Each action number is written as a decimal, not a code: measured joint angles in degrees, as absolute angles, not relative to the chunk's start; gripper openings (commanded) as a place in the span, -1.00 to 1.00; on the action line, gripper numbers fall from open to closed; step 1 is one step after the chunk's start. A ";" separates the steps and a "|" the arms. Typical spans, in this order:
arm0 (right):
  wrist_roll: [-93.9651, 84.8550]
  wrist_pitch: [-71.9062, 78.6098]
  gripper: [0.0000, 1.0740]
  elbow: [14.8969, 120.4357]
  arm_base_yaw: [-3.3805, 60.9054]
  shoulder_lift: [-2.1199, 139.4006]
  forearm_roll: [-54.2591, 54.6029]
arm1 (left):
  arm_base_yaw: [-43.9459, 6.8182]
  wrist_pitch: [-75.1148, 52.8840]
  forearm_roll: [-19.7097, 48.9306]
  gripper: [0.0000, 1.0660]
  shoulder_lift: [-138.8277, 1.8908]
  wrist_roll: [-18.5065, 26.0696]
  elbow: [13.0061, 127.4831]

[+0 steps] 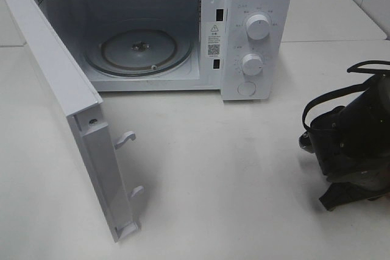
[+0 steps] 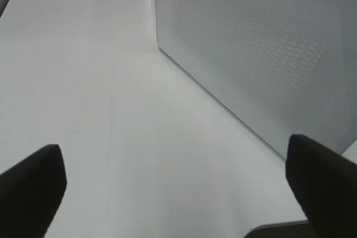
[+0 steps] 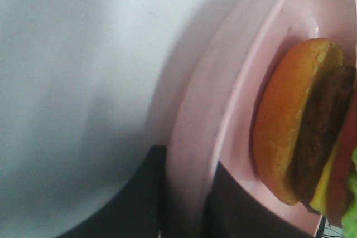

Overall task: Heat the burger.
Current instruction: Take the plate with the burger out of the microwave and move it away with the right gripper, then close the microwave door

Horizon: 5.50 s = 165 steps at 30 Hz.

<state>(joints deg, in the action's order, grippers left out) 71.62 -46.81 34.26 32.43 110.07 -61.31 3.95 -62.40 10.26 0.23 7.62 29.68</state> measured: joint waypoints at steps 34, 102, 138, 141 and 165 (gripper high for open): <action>48.47 -45.61 0.06 35.29 31.05 86.92 -40.11 | 3.95 -62.40 10.26 0.89 0.23 7.62 29.68; 7.33 -57.58 0.42 28.93 8.25 0.69 -8.08 | 3.95 -62.40 10.26 0.89 0.23 7.62 29.68; 7.33 -57.64 0.40 28.93 7.56 -0.23 -8.02 | 3.95 -62.40 10.26 0.89 0.23 7.62 29.68; 7.33 -57.64 0.40 28.93 7.56 -0.23 -8.02 | 3.95 -62.40 10.26 0.89 0.23 7.62 29.68; 7.33 -57.64 0.40 28.93 7.56 -0.23 -8.02 | 3.95 -62.40 10.26 0.89 0.23 7.62 29.68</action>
